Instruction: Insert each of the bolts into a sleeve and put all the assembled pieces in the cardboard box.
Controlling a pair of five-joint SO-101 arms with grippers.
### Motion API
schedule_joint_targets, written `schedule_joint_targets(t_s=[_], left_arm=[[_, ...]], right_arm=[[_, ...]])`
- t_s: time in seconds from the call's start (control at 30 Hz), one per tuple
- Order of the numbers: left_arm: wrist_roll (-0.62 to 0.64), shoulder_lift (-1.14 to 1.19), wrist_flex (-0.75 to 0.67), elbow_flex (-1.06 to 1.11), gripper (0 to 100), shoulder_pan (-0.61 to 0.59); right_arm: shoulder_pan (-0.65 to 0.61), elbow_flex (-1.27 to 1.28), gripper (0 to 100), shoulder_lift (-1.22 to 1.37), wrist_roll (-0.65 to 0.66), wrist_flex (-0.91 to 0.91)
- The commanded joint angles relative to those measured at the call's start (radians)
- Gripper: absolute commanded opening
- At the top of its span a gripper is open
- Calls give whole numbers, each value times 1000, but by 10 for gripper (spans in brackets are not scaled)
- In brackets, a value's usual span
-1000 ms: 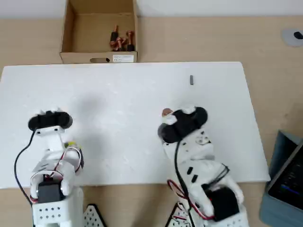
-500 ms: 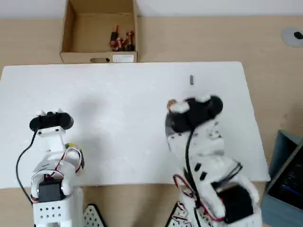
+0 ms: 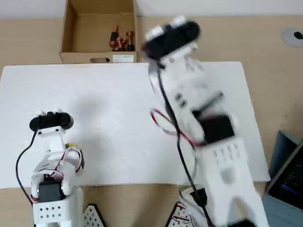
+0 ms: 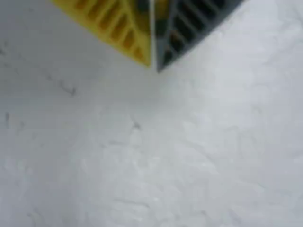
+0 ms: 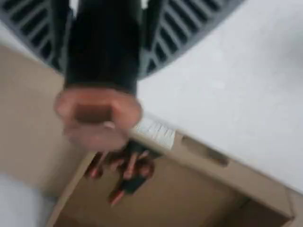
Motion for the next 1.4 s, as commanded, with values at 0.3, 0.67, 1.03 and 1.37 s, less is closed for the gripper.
schedule_joint_targets(t_s=[0.3,0.67,1.03,1.37], left_arm=[[-5,-5,-5,-3,1,-3],[-5,-5,-5,-3,1,-3],[-5,-5,-5,-3,1,-3],[-5,-5,-5,-3,1,-3]], right_arm=[[-31,-653,9,710,230,-152],[-54,-1227,9,1288,364,-152],[-102,-1693,11,1727,496,-144],[-114,-1790,127,1863,548,-144]])
